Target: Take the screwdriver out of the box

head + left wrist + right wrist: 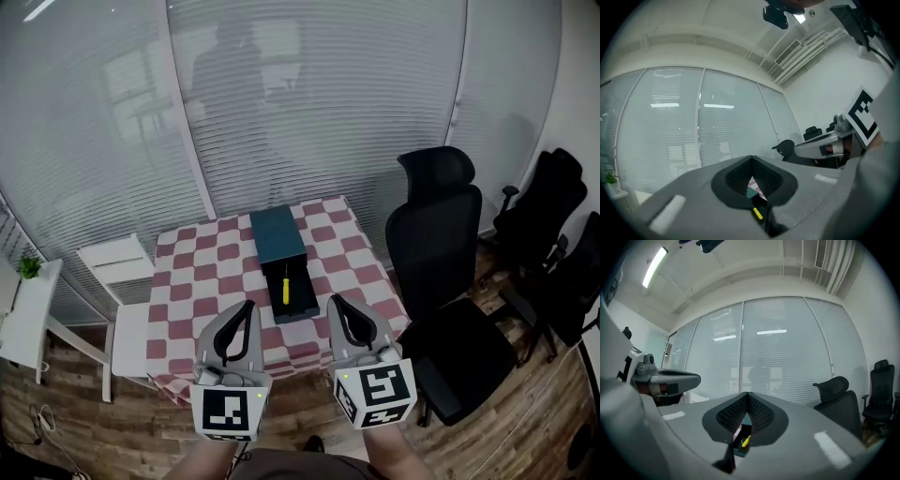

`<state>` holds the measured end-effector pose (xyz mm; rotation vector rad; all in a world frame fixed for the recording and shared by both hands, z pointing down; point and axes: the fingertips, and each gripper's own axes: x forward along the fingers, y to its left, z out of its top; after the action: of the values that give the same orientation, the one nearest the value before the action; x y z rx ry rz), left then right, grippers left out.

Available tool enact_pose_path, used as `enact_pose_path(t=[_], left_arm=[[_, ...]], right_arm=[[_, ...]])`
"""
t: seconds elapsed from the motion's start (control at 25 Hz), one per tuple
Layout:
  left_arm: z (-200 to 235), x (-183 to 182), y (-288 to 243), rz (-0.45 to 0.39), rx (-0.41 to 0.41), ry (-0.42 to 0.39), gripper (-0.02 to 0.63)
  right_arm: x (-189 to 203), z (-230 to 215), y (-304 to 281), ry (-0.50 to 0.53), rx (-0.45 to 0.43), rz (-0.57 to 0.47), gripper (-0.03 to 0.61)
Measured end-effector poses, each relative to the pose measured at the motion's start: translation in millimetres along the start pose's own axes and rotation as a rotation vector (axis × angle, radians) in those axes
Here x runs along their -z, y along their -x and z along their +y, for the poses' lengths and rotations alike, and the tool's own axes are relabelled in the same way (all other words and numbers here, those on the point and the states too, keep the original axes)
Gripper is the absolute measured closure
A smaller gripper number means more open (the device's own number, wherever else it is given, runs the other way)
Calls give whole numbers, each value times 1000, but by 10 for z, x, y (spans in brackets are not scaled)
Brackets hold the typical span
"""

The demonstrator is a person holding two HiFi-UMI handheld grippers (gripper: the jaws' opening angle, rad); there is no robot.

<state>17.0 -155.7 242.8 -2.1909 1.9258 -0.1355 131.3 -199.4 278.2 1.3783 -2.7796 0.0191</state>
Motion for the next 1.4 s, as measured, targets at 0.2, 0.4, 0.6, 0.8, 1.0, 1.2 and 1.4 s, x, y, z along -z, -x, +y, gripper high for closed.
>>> enact_pose_path(t=[0.2,0.4,0.6,0.8,1.0,1.2,1.4], left_arm=[[249,52,-122,1,-56,5,614],[470,180,-279,8,-78,19,614],[661,309,-568,11,-59,22,614],[877,480,-875,34,-45,34,614],[1043,712,-1106,76,-25,53,614],[1114,935,-1282,112,0,80,614],[1148,1166,-1424,157,21,117,614]], right_arm=[[-34,-19,-244,11,-28,-4,554],[34,14,-539,23,-45,16,554],[92,24,-941,23,-49,39,554],[238,15,-1349,6,-46,75,554],[435,-20,-1639,-16,-31,124,554],[760,-38,-1853,-45,-18,200,554],[1214,-70,-2021,-88,-8,299,553]])
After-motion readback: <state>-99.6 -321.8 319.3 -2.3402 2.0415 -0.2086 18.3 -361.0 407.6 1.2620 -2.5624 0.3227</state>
